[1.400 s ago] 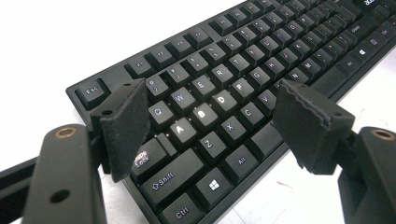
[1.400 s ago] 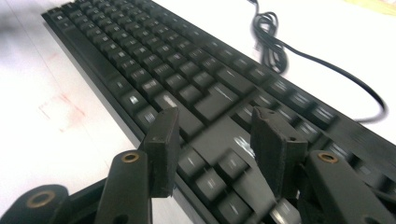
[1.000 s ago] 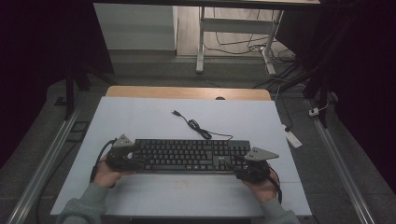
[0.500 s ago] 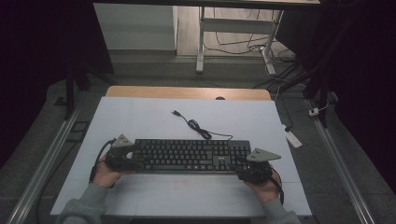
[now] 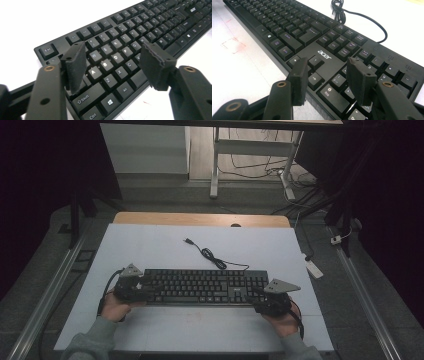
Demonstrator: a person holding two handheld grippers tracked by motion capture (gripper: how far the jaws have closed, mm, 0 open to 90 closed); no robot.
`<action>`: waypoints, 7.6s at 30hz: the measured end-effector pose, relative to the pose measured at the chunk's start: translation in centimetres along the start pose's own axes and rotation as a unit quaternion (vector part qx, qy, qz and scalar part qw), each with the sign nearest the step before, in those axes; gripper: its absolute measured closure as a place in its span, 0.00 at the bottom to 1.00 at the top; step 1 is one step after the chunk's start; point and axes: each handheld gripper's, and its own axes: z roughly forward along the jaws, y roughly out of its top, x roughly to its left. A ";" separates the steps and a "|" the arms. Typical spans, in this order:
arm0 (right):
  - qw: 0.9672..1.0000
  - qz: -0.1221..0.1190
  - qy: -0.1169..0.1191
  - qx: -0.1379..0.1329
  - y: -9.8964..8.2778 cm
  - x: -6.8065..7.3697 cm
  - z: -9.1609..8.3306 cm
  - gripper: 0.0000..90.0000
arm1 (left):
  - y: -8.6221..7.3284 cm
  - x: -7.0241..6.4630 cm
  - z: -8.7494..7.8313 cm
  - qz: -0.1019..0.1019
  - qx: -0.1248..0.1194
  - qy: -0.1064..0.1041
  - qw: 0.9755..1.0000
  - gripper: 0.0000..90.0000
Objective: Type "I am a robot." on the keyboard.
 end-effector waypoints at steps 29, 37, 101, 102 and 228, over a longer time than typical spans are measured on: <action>1.000 0.001 -0.003 0.005 -0.1 -0.1 0.0 0.58 | 0.3 -2.9 1.7 0.066 0.019 -0.038 0.997 0.99; 1.000 0.001 -0.003 0.005 -0.1 -0.1 0.1 0.58 | 0.4 -3.8 2.5 0.084 0.032 -0.044 0.995 0.99; 1.000 0.002 -0.005 0.003 -0.3 -0.2 -0.1 0.58 | 0.7 -2.7 0.7 0.032 -0.028 -0.023 0.999 0.45; 1.000 0.002 -0.005 0.004 -0.3 -0.2 -0.1 0.58 | 0.7 -2.7 0.7 0.033 -0.027 -0.021 0.999 0.45; 1.000 -0.007 -0.011 0.012 -0.4 -0.3 -0.1 0.57 | 0.8 -1.1 -0.1 0.036 -0.029 -0.054 0.997 0.34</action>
